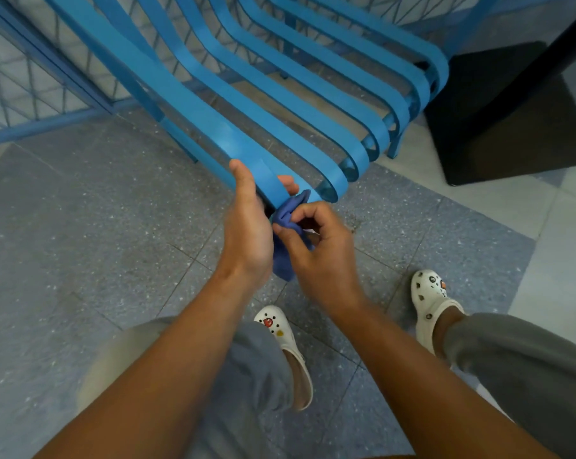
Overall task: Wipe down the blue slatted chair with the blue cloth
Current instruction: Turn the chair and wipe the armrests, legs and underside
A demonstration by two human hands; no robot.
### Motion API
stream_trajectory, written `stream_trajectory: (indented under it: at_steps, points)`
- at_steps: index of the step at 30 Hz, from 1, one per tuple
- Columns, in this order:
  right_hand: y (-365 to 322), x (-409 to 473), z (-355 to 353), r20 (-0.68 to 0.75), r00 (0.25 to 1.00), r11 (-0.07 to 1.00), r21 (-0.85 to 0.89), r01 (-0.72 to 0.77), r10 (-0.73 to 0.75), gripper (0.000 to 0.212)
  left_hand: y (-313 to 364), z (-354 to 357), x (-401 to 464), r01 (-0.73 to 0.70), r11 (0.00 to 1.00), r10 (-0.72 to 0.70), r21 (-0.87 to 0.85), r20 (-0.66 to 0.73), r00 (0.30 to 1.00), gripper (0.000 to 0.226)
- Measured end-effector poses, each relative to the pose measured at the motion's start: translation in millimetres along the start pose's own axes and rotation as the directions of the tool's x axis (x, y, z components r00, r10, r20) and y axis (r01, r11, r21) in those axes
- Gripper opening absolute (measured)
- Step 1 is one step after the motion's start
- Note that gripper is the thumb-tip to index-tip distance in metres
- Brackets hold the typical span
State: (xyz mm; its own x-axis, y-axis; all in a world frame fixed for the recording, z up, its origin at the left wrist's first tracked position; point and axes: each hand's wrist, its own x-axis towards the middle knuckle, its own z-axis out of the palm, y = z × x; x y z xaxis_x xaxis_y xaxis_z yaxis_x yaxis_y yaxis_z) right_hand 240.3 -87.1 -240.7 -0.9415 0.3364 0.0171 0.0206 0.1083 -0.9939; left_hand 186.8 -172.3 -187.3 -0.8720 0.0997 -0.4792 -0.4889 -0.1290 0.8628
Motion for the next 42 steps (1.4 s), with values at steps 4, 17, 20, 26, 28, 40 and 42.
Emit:
stream_trajectory:
  at_steps: [4,17,20,26,28,40,42]
  points:
    - [9.7,4.3,-4.5,0.066,0.998,1.000,-0.027,0.014,-0.012,0.013,1.0,4.5,-0.3,0.009,1.000,-0.010,-0.010,-0.043,0.999,0.081]
    - [65.4,11.9,-6.7,0.191,0.980,0.996,-0.071,0.062,-0.048,0.005,-26.9,-0.2,-3.1,-0.187,0.935,0.211,0.301,-0.049,0.976,0.064]
    - [76.6,11.7,-4.9,0.188,0.982,0.997,-0.078,-0.016,0.031,0.009,-31.0,-5.7,0.8,-0.208,0.917,0.222,0.341,-0.002,0.975,0.061]
    - [63.6,2.9,-5.4,0.104,0.994,1.000,0.007,-0.030,0.029,0.017,-35.9,-20.6,12.9,-0.266,0.845,0.239,0.463,0.117,0.964,0.101]
    - [60.9,-0.7,-3.1,0.062,0.998,0.999,0.038,-0.012,0.009,0.020,-40.7,-22.8,16.4,-0.299,0.835,0.269,0.462,0.131,0.954,0.099]
    - [126.0,7.7,14.9,0.102,0.980,0.982,0.051,-0.180,0.174,0.004,-78.0,-29.1,29.3,-0.279,0.567,0.247,0.775,0.163,0.955,0.065]
    - [134.9,9.2,15.2,0.119,0.965,0.969,0.054,-0.242,0.235,0.003,-81.0,-29.8,32.7,-0.251,0.566,0.219,0.785,0.150,0.964,0.064]
